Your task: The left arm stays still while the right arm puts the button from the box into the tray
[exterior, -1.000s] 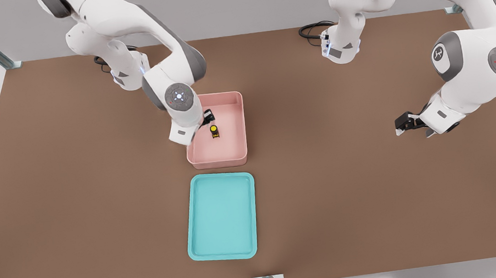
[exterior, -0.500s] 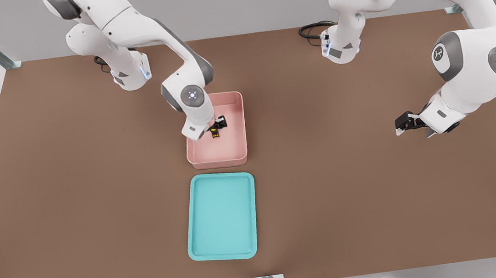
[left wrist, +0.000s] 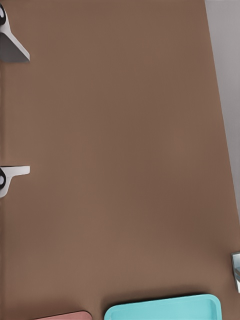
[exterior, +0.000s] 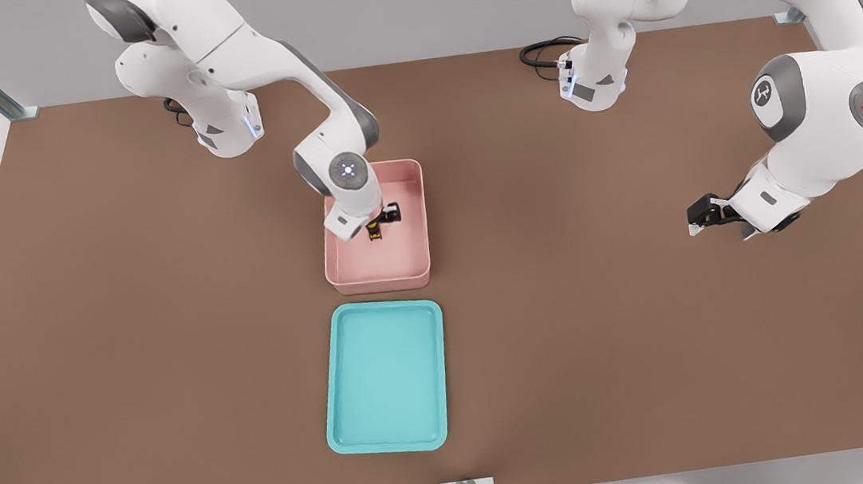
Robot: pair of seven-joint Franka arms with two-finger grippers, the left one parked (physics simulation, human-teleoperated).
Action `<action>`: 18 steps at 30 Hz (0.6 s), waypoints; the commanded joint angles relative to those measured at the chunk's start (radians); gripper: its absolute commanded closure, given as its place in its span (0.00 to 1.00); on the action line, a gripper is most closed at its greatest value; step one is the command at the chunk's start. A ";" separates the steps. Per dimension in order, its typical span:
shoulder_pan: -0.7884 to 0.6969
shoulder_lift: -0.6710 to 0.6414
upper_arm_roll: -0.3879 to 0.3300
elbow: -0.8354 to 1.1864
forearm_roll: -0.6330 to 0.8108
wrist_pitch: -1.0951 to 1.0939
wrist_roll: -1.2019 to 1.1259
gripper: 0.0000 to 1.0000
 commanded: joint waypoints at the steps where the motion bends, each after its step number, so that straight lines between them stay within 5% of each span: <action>1: 0.000 0.011 0.004 -0.002 0.024 0.000 0.111 0.04; 9: -0.012 0.048 0.004 -0.010 0.024 0.007 0.085 0.05; 18: -0.010 0.063 0.004 -0.008 0.042 0.015 0.084 0.20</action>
